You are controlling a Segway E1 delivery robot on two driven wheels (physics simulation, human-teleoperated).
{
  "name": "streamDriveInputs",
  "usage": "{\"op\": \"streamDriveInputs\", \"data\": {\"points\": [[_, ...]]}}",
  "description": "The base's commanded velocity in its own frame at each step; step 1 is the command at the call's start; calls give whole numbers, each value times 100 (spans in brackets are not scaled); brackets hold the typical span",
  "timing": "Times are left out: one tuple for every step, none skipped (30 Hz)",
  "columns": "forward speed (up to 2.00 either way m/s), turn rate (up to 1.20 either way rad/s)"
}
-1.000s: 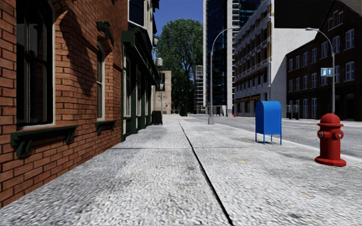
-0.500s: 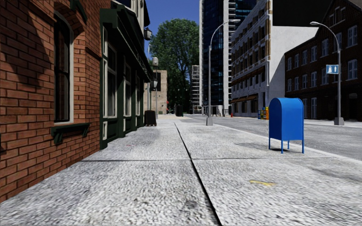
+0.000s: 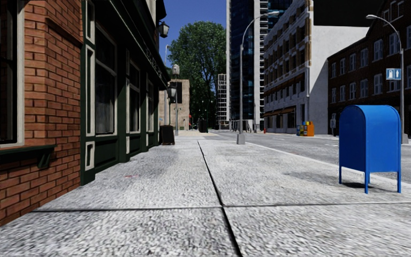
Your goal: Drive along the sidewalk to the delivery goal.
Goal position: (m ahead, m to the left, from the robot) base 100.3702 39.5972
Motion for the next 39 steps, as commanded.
{"op": "streamDriveInputs", "data": {"points": [[200, 0], [200, 0], [200, 0], [200, 0], [200, 0], [200, 0], [200, 0], [200, 0], [200, 0], [200, 0], [200, 0], [200, 0], [200, 0], [200, 0], [200, 0], [200, 0], [200, 0], [200, 0], [200, 0], [200, 0], [200, 0], [200, 0], [200, 0], [200, 0], [200, 0], [200, 0], [200, 0], [200, 0], [200, 0], [200, 0], [200, 0], [200, 0], [200, 0], [200, 0], [200, 0], [200, 0], [200, 0], [200, 0], [200, 0]]}}
